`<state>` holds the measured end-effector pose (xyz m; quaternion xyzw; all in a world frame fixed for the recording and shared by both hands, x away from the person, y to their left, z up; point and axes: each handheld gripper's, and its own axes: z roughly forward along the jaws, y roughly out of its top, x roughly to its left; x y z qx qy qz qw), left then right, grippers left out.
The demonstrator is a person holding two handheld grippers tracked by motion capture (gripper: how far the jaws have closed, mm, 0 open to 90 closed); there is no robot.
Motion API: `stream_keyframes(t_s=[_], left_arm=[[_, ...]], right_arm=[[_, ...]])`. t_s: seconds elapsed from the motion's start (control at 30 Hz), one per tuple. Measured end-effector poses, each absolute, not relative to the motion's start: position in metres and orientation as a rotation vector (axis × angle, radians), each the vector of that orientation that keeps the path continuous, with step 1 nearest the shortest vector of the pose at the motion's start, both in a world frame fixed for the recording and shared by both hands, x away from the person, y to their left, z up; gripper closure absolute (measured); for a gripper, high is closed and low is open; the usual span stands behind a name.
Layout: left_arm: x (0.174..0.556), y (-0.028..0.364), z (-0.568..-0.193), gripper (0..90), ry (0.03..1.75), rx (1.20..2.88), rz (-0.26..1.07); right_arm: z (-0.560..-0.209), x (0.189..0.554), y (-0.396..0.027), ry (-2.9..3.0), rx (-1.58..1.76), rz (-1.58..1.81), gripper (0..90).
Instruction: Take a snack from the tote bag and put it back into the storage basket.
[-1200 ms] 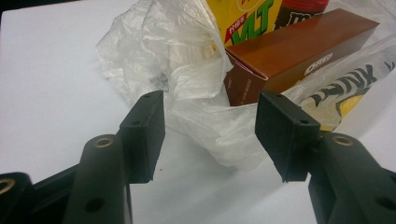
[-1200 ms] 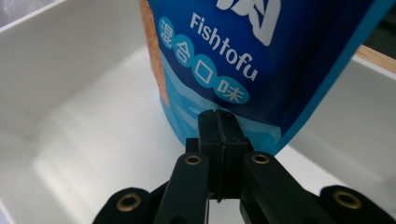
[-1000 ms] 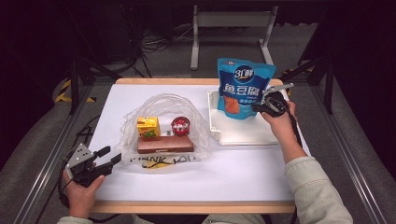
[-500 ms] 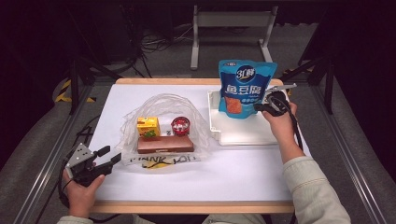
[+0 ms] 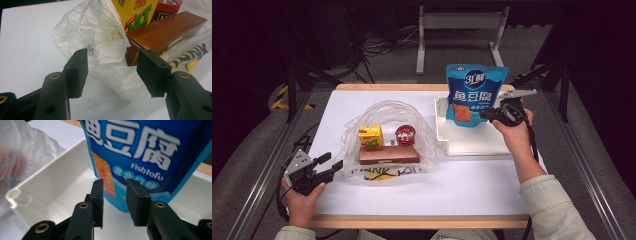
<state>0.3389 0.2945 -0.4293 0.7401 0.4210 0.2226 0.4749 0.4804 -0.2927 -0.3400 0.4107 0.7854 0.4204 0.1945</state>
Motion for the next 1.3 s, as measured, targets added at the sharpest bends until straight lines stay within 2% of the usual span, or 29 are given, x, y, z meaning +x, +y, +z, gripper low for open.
stream_keyframes(t_s=[0.17, 0.73, 1.3], left_arm=[[0.34, 0.288, -0.429, 42.1, 1.008, 1.844, 0.558], [0.343, 0.29, -0.427, 42.2, 1.009, 1.805, 0.552], [0.341, 0.291, -0.427, 42.2, 1.006, 1.809, 0.563]], right_arm=[[-0.326, 0.469, -0.287, 2.199, 1.101, 1.264, 64.6], [-0.287, 0.442, -0.256, 2.217, 0.931, 1.385, 59.3], [-0.271, 0.435, -0.205, 2.382, 0.739, 1.533, 40.8]])
